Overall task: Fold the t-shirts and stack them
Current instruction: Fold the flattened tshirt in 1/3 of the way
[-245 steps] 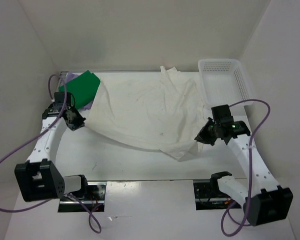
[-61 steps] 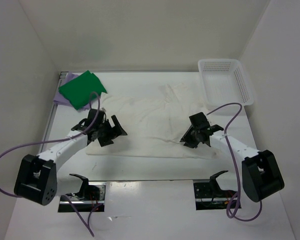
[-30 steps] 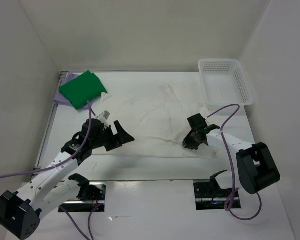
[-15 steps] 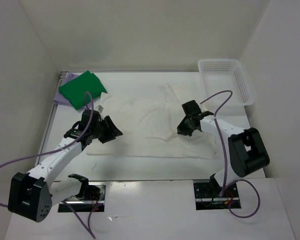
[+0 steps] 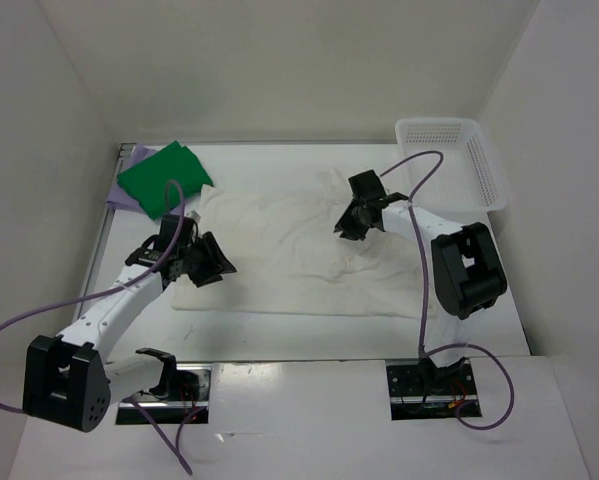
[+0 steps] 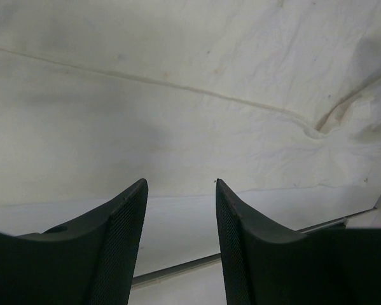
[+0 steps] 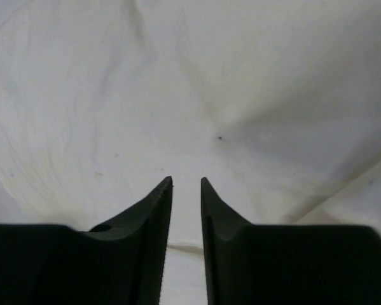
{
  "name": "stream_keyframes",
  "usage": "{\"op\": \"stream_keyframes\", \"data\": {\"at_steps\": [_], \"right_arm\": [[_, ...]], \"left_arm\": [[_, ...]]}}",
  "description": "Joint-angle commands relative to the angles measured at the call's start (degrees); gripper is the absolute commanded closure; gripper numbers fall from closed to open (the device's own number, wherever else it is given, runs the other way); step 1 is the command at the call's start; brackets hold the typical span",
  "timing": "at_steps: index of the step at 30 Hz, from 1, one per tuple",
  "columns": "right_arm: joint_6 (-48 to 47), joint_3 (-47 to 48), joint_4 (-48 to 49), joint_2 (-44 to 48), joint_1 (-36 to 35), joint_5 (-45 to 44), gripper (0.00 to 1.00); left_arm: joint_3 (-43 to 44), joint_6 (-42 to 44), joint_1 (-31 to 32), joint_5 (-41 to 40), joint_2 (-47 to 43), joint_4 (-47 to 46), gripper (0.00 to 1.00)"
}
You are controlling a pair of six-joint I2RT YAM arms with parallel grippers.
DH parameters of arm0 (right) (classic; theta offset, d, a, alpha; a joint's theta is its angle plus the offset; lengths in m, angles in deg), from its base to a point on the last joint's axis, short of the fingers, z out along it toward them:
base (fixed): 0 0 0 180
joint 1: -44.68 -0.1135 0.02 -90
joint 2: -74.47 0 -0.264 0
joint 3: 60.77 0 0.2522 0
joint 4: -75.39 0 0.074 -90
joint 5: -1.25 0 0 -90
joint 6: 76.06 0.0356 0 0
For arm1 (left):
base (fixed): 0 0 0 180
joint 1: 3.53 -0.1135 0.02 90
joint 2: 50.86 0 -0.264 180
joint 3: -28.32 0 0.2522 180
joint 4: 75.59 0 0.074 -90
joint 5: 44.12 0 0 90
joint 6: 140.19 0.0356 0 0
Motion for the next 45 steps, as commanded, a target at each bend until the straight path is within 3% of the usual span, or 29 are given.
{"op": "stream_keyframes", "data": {"at_steps": [1,3,6,23,30,34,45], "right_arm": [[-1.51,-1.94,0.62,8.78,-0.15,-1.51,0.68],[-2.03,-6.78,-0.87,14.92,-0.15,-5.89,0.63],[-3.27,-10.39,-3.51,16.63,0.47,-9.16,0.60],[-6.43,-7.84,-5.79,6.97,-1.46,-8.56,0.59],[-6.43,-6.61,-5.28,5.20,-1.47,-7.42,0.77],[-6.43,-5.56,-5.27,4.68,-1.99,-7.41,1.00],[-7.49,5.77,-5.27,-4.27,-3.14,-6.36,1.00]], "left_arm": [[2.28,1.59,-0.32,-0.78,-2.34,1.80,0.46],[2.28,2.20,-0.32,0.27,-1.74,1.80,0.46],[2.80,2.21,1.08,-0.34,-0.07,1.80,0.46],[4.56,0.45,1.09,-10.80,8.11,1.01,0.57],[3.51,-0.08,1.09,-10.80,8.64,0.39,0.57],[2.98,-0.08,1.09,-10.80,8.11,-0.14,0.59],[2.98,-0.08,1.09,-11.86,7.59,-0.14,0.61]]}}
